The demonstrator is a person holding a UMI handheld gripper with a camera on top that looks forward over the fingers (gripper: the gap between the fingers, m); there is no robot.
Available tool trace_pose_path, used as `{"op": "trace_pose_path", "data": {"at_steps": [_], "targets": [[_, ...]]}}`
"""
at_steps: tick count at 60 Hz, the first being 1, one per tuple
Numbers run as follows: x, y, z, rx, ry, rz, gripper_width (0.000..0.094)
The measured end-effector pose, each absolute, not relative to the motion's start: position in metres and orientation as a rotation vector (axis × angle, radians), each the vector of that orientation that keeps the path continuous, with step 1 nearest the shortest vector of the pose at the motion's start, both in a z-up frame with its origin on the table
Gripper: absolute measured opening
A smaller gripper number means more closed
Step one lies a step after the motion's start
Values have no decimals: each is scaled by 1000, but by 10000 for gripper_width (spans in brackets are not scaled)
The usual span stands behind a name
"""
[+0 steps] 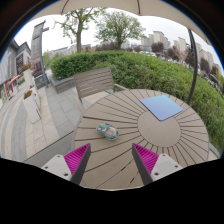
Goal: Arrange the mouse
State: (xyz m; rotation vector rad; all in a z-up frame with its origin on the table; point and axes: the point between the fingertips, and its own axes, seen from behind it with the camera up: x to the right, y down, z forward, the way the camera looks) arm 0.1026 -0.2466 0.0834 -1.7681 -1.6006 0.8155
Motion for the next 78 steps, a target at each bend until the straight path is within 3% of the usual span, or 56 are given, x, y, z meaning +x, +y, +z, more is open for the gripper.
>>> {"op": "trace_pose_path", "data": {"at_steps": [24,43,53,55,57,58,61,70,78], "targets": [[3,-228,-9,-1789,-1534,724,861],[-55,-215,-13,-1780,-1510,710,862],[-58,-219,-14,-1763,-1528,720,785],[-58,-221,-14,-1755,-1538,727,722],[-59,-224,-16,-1761,-1547,738,550],[-60,-227,-15,-1762,-1547,751,460],[-58,-226,-14,-1766,-1547,723,407],[-56,-224,22,-1730,-1533,757,361],[-44,-208,94,-1736,-1492,822,360]]}}
